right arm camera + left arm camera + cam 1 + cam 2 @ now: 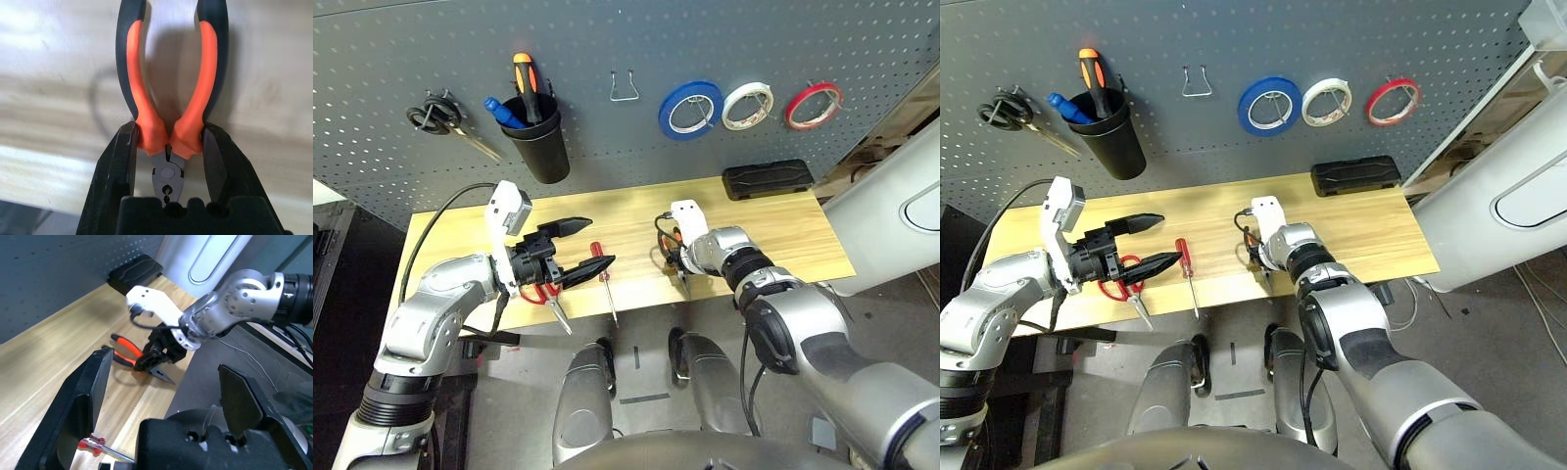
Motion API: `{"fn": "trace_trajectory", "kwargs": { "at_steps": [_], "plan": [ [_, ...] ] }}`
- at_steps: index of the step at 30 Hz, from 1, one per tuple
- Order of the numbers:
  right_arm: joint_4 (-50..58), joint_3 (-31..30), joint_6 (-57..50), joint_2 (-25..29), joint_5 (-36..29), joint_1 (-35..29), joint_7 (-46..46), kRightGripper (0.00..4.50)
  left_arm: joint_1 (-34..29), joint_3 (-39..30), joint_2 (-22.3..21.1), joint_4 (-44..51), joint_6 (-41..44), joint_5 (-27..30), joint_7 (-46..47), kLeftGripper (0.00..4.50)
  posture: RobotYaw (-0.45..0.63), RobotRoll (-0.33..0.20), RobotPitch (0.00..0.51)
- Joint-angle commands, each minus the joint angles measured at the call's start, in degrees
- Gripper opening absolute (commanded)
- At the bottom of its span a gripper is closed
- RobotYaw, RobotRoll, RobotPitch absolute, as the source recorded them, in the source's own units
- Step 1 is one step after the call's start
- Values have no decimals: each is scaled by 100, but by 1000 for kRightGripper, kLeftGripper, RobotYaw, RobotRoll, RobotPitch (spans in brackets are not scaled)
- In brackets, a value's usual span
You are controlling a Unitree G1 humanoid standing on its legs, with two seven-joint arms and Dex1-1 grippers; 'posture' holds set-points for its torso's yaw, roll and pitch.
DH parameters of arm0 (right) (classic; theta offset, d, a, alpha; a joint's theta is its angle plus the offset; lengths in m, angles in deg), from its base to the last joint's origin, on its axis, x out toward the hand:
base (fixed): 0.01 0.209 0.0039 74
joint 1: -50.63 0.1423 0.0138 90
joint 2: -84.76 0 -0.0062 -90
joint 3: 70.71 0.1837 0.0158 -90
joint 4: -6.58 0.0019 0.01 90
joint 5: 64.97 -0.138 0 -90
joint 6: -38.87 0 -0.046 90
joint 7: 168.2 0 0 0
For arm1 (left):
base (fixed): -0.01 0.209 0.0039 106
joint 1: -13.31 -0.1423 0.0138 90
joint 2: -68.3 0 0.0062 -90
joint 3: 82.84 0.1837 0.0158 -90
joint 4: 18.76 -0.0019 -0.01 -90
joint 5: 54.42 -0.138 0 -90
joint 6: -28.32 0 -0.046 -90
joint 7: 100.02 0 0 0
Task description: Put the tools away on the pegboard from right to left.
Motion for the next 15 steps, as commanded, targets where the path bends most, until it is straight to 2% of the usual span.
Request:
{"fn": "trace_trajectory", "kwargs": {
  "at_steps": [1,4,7,12,15],
  "plan": [
    [1676,-226,-364,256,-184,-650,610,2017,5,-294,-123,15,28,101,11,4500,-4,0,99],
    [3234,-511,-379,671,-291,-1270,1177,2017,22,-642,-285,-33,94,203,-15,4500,-1,0,74],
    [4092,-636,-541,1020,-376,-1499,1469,2017,98,-1009,-430,-222,103,286,-11,4500,1,0,65],
    [5108,-580,-676,1427,-802,-1548,2025,2017,236,-1522,-748,-331,404,702,-147,4500,7,0,48],
    [5371,-236,-782,1478,-1297,-1278,2302,2017,455,-1823,-990,-387,684,983,-156,4500,7,0,38]
  ]
}}
